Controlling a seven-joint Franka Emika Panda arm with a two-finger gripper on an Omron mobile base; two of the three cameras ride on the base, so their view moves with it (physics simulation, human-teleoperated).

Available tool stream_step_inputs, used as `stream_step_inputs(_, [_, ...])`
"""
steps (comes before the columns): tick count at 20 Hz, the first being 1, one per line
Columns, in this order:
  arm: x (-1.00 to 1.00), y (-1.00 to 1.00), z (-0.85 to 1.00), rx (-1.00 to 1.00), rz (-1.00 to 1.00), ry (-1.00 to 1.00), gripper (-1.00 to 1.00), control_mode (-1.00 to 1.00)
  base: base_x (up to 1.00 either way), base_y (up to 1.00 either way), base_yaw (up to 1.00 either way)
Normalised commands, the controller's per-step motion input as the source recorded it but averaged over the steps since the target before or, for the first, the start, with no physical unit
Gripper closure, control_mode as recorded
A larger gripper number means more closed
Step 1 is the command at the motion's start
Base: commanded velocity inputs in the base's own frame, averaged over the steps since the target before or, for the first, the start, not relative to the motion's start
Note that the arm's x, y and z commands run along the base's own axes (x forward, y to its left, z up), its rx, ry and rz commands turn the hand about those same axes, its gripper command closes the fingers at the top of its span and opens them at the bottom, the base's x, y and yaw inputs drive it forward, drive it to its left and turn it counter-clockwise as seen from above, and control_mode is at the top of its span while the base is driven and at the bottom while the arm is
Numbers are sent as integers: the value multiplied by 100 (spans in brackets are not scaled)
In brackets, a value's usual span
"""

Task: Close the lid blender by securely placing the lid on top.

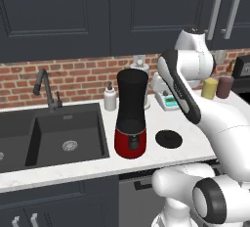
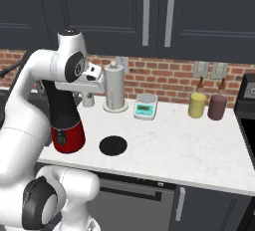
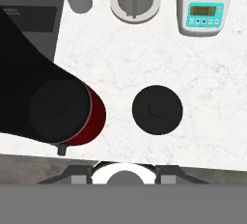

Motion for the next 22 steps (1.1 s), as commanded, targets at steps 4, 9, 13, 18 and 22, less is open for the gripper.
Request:
stream_step_inputs(4, [-8, -1, -9, 0, 0, -2, -100, -100, 0, 0, 0])
stream_step_inputs(9, [-13, -17, -33, 0, -1, -4, -100, -100, 0, 0, 0])
stream_step_inputs(13, [-9, -33, -41, 0, -3, -2, -100, -100, 0, 0, 0])
stream_step_inputs(18, [-1, -38, -42, 0, -4, 0, -100, -100, 0, 0, 0])
stream_step_inputs(22, [0, -27, -40, 0, -5, 0, -100, -100, 0, 0, 0])
